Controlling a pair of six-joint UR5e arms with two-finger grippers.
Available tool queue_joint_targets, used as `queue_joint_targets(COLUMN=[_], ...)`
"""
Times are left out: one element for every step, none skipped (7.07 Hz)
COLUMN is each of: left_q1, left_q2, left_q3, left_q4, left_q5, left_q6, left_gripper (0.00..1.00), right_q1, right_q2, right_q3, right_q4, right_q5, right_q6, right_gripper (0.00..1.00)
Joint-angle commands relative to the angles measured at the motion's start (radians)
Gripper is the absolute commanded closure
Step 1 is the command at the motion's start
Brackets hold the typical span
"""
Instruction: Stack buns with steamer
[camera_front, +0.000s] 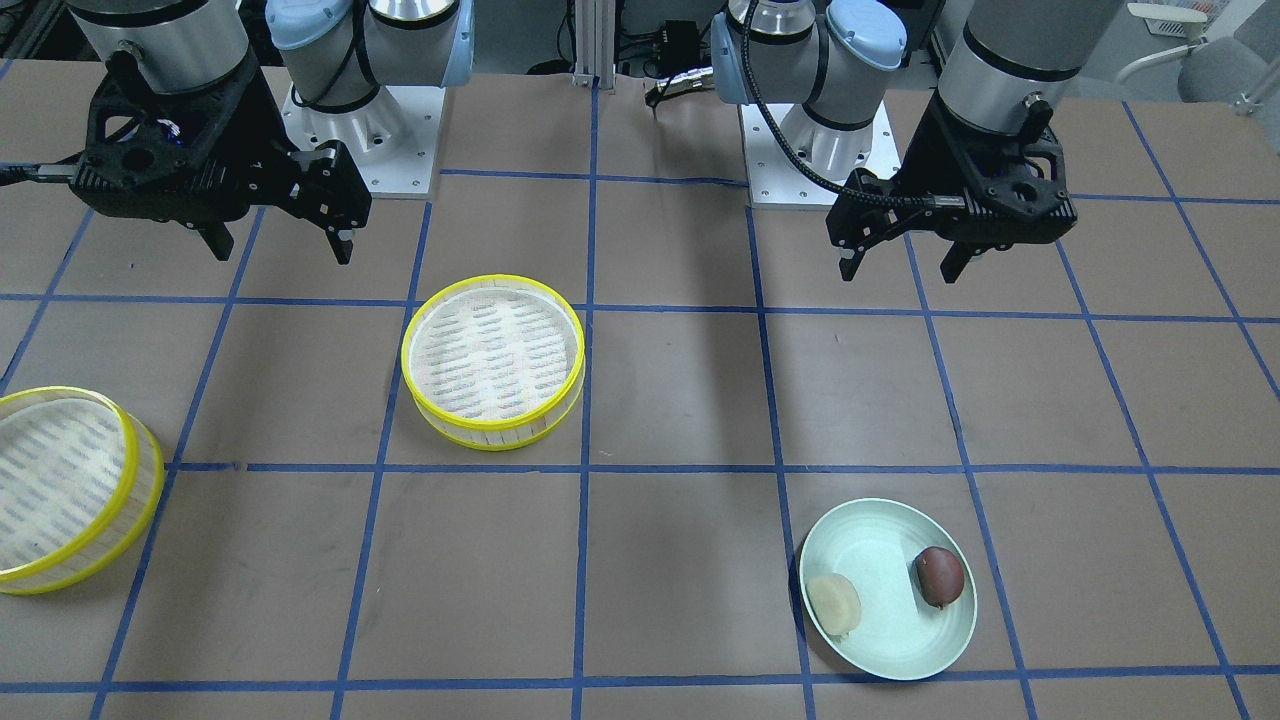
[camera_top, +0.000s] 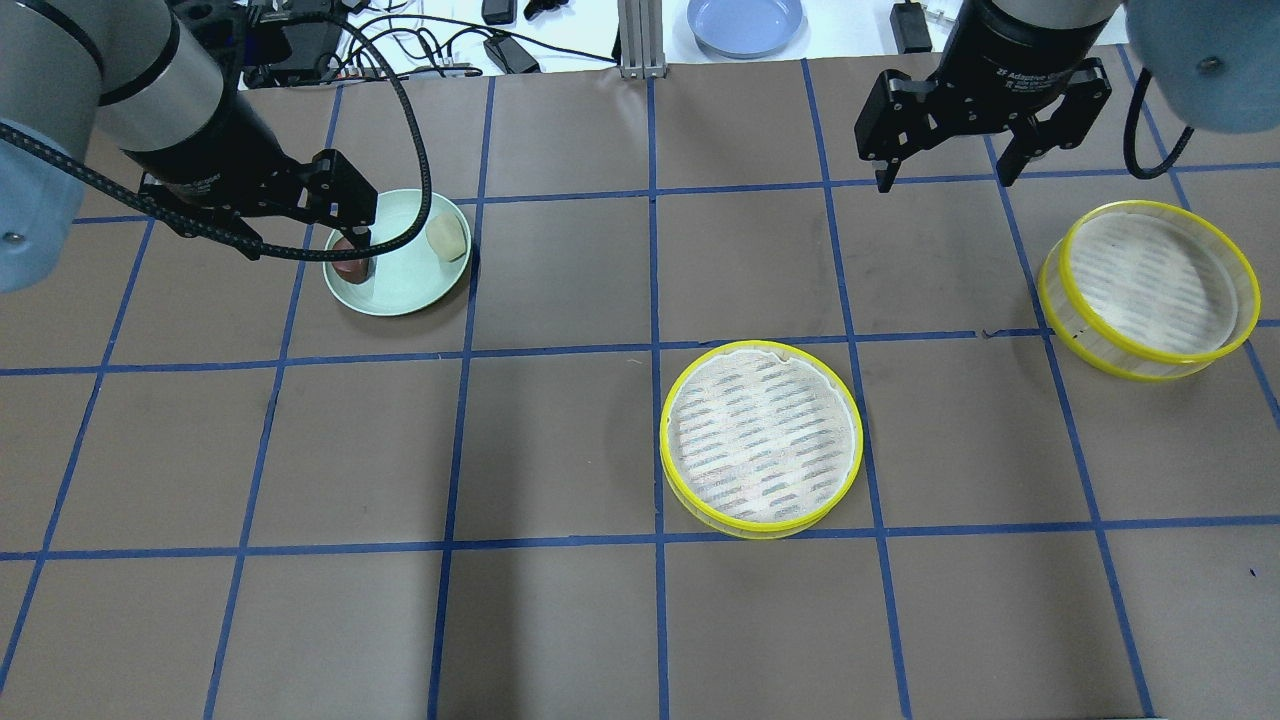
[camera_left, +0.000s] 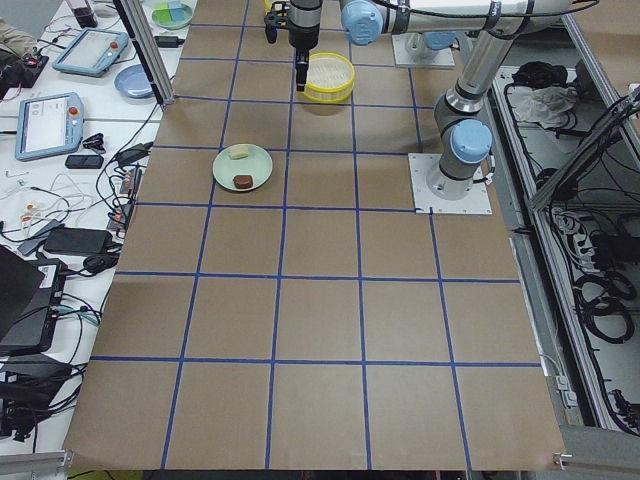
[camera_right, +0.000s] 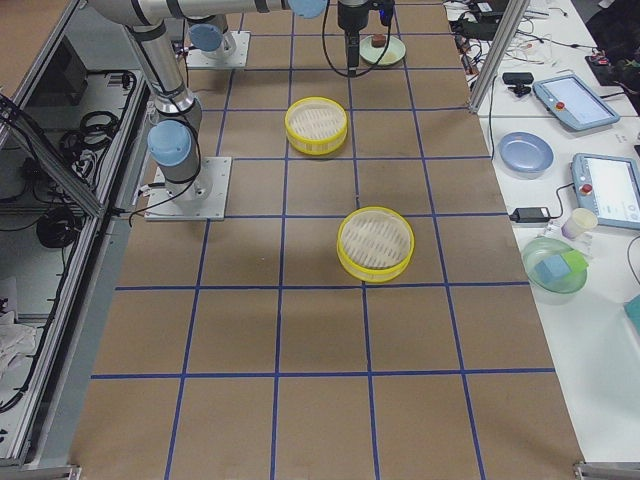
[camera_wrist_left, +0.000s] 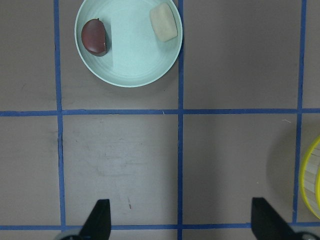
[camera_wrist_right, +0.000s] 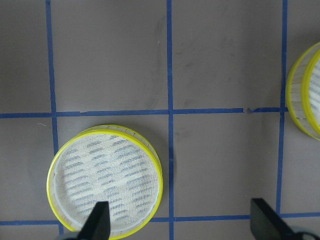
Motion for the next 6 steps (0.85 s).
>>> queue_joint_targets(left_q1=[0.019,0.046,0.059,0.059,0.059,0.059], left_q2=[-0.034,-0.081,-0.136,-0.196,-0.259,-0.329], left_q3=[-0.004,-0.01,-0.022,-0.025,-0.025,-0.025], left_q4=[0.021,0.108,0.128,0.215,0.336,0.45], left_q5=[-0.01,-0.004,-0.01,-0.021,-0.023,-0.064], left_q6=[-0.001,0.008,0.006,0.003,0.003,0.002], left_gripper=[0.0,0.0,0.0,0.0,0.0,0.0], right_q1=[-0.009,-0.029,-0.094,-0.174,-0.232,-0.28], right_q2=[0.004,0.01,0.013,0.016,0.036,0.066], right_q3=[0.0,-0.002,0.0,0.0,0.003,0.008], right_q4=[-0.002,-0.023,-0.028,-0.028,-0.027,-0.031], right_q5=[-0.013,-0.016,-0.016,-0.016,-0.022,-0.084], right_q6=[-0.003,-0.062,-0.165,-0.222,-0.227,-0.229], right_gripper=[0.0,0.0,0.0,0.0,0.0,0.0])
